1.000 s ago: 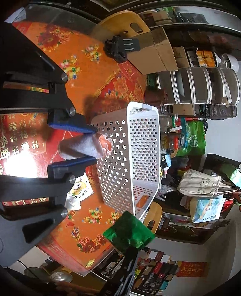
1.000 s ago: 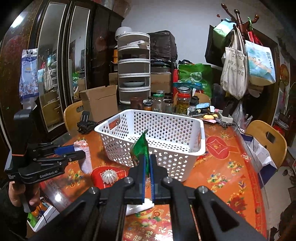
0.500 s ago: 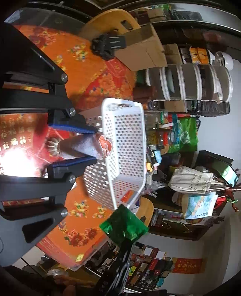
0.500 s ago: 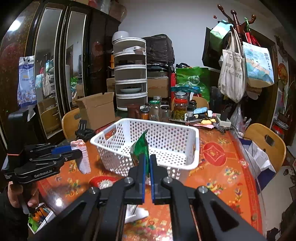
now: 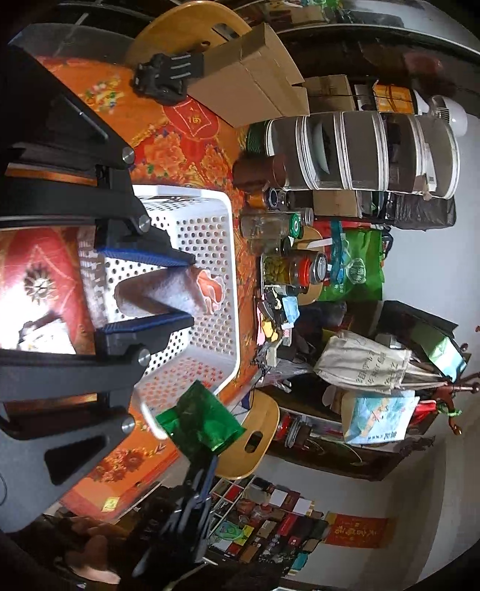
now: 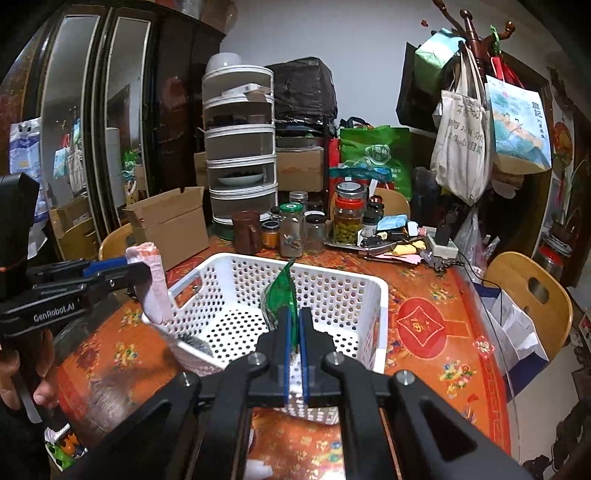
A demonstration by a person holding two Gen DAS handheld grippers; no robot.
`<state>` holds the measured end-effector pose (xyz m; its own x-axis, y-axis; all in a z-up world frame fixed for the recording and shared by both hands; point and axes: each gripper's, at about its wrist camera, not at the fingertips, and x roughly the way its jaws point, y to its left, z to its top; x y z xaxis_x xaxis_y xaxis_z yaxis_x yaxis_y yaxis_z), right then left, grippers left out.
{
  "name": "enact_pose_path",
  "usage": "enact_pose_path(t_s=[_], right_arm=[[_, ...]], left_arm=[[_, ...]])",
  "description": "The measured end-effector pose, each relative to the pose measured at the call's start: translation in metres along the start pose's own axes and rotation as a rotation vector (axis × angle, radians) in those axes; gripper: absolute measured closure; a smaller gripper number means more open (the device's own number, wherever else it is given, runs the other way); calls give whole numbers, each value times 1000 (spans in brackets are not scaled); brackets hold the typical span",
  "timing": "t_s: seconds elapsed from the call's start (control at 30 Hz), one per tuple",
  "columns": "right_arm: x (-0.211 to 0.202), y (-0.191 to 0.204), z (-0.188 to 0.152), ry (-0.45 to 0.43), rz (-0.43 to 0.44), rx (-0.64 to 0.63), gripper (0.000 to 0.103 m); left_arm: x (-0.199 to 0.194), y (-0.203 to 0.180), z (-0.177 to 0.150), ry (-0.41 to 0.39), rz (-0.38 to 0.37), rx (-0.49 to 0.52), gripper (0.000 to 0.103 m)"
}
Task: Organize soft objects
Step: 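Carry the pink towel and green packet into the basket and open both tools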
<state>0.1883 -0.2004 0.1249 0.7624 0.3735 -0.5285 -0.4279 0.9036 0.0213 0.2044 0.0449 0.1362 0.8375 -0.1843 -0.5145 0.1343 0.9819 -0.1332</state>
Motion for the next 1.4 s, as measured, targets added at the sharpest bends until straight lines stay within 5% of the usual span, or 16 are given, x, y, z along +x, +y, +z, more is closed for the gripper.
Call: enact_pose_path(t_s=[0.33, 0.8, 1.2, 1.4], right_arm=[[72, -13, 4, 117, -32, 29, 100], [159, -28, -16, 303, -67, 59, 100], [175, -25, -22, 363, -56, 65, 100], [165, -23, -19, 336, -47, 75, 99]], left_arm=[[87, 13, 24, 116, 19, -24, 80], [201, 18, -4, 362, 71, -8, 80], [221, 22, -17, 429, 74, -39, 79], [204, 22, -11, 383, 73, -35, 55]])
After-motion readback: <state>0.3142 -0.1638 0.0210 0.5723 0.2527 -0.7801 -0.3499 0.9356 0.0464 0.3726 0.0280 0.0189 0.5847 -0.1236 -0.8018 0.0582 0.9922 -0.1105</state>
